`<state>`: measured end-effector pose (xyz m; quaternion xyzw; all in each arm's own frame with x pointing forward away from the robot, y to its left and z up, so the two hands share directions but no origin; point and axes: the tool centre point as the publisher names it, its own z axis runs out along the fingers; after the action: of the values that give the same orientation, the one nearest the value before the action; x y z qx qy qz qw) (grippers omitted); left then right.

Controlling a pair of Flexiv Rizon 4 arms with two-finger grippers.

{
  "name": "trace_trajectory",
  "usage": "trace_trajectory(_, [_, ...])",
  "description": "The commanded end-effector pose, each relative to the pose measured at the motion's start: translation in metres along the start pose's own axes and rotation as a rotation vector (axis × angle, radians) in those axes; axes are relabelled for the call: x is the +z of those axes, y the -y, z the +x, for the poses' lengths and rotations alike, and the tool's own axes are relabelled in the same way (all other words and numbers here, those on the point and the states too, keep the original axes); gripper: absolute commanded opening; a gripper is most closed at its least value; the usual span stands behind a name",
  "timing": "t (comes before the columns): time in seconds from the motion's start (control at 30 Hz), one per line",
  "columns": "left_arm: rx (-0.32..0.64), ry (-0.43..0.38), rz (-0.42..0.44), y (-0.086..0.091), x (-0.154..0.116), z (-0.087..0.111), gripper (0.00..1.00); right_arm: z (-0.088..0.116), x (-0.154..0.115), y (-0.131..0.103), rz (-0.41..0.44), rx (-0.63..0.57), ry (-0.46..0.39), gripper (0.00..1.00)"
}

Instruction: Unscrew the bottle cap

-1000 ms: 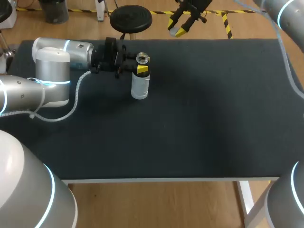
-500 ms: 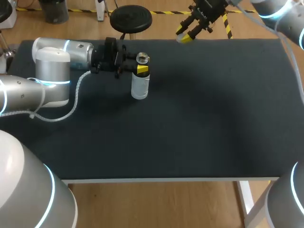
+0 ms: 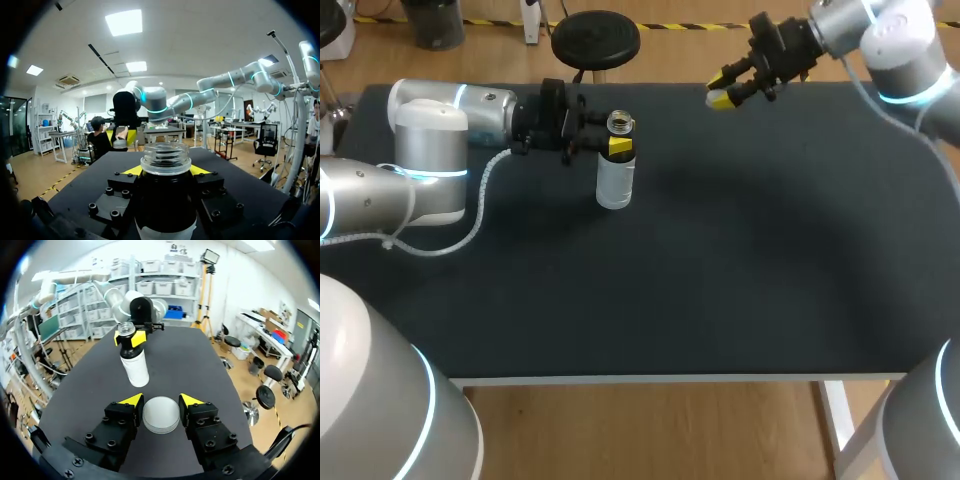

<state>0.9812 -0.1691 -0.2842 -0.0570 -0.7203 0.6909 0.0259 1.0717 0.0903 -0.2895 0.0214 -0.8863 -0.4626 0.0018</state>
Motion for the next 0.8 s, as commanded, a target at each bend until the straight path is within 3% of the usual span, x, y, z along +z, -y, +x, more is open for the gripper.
trace_trajectory(0.03, [0.001, -0.006, 0.002, -0.002, 0.0, -0.002, 0.0, 0.01, 0.0, 0.011, -0.012, 0.017, 0.455, 0.0])
trace_trajectory(0.37, [0.001, -0.006, 0.002, -0.002, 0.0, -0.002, 0.0, 0.018, 0.01, 0.031, 0.023, 0.082, 0.445, 0.0])
trace_trajectory(0.57, [0.001, -0.006, 0.002, -0.002, 0.0, -0.002, 0.0, 0.022, 0.02, 0.048, -0.018, 0.136, 0.411, 0.0])
trace_trajectory(0.8, [0.001, -0.006, 0.002, -0.002, 0.0, -0.002, 0.0, 0.028, 0.033, 0.067, -0.008, 0.176, 0.361, 0.0])
